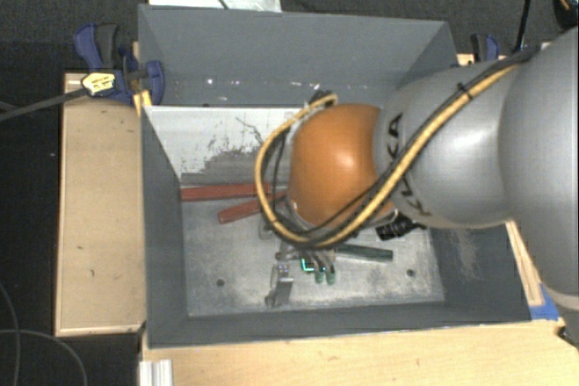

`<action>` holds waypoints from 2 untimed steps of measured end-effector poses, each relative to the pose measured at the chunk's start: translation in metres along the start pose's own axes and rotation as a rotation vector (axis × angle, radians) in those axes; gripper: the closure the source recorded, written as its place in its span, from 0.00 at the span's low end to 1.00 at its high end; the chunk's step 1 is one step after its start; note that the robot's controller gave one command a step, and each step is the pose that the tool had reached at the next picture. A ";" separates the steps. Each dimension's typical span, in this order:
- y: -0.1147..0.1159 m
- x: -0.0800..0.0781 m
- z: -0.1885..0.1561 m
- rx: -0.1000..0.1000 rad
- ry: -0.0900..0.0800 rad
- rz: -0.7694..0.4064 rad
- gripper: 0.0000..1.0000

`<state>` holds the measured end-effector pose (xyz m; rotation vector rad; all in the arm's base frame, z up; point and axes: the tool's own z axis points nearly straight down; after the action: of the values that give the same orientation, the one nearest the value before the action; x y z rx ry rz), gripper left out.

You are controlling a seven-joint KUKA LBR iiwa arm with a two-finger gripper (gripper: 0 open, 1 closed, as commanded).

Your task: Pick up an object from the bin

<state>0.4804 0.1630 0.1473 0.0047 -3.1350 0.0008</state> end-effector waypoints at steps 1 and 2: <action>-0.069 -0.046 0.069 0.002 -0.004 -0.238 0.00; -0.103 -0.088 0.044 0.001 -0.015 -0.174 0.00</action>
Offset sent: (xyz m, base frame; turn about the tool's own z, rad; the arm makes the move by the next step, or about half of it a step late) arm 0.0456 -0.0659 -0.0678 -0.2429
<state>0.5689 0.0603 0.1029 0.2791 -3.1372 0.0016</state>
